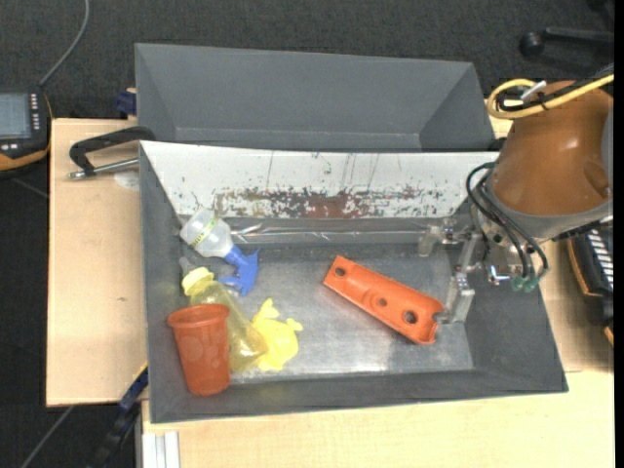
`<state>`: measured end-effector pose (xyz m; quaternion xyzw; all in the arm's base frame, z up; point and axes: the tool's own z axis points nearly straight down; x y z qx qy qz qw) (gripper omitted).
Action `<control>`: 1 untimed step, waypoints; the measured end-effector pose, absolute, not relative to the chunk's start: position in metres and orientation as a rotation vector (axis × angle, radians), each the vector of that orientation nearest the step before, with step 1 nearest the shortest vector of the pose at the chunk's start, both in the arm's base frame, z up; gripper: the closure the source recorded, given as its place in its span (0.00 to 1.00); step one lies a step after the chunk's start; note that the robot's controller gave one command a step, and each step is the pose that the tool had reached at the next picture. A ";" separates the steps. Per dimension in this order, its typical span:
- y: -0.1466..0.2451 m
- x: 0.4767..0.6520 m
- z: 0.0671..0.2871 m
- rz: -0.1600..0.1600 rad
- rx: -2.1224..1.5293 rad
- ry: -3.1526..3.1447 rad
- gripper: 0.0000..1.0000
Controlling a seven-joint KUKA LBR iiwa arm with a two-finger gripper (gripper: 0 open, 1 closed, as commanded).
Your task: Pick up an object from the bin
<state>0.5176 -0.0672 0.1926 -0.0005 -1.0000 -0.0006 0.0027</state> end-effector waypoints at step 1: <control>-0.067 0.519 0.197 -0.001 0.000 -3.145 0.00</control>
Offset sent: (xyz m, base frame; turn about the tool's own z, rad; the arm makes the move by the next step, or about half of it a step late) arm 0.0021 0.0562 -0.0986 0.0242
